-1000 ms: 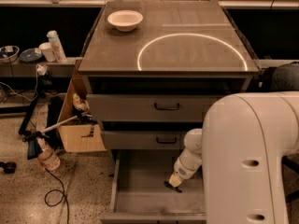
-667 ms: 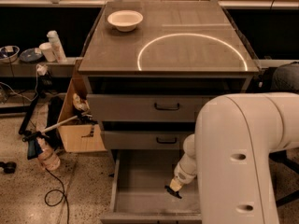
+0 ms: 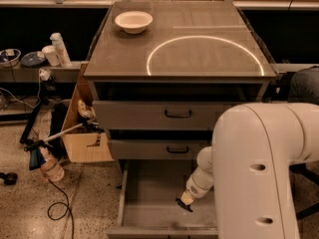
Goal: Place rxbar chocolate into bottom drawer
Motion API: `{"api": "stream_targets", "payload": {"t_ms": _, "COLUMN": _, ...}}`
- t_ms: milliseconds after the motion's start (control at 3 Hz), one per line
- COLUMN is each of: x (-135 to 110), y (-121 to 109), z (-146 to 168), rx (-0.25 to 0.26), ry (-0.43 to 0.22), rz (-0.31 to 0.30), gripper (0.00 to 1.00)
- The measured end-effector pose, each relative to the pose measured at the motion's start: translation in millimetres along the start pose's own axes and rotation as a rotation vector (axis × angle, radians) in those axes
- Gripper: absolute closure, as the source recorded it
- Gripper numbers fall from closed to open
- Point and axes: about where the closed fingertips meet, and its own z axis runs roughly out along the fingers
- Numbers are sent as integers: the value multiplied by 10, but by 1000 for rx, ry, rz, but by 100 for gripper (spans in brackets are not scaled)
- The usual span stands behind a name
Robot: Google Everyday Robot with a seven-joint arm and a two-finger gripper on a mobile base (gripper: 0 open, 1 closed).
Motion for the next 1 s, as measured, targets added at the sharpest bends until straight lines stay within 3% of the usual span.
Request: {"api": "stream_targets", "payload": {"t_ms": 1000, "x": -199, "y": -326, "z": 393, "rx": 47, "ry": -16, "rz": 63, "gripper": 100}}
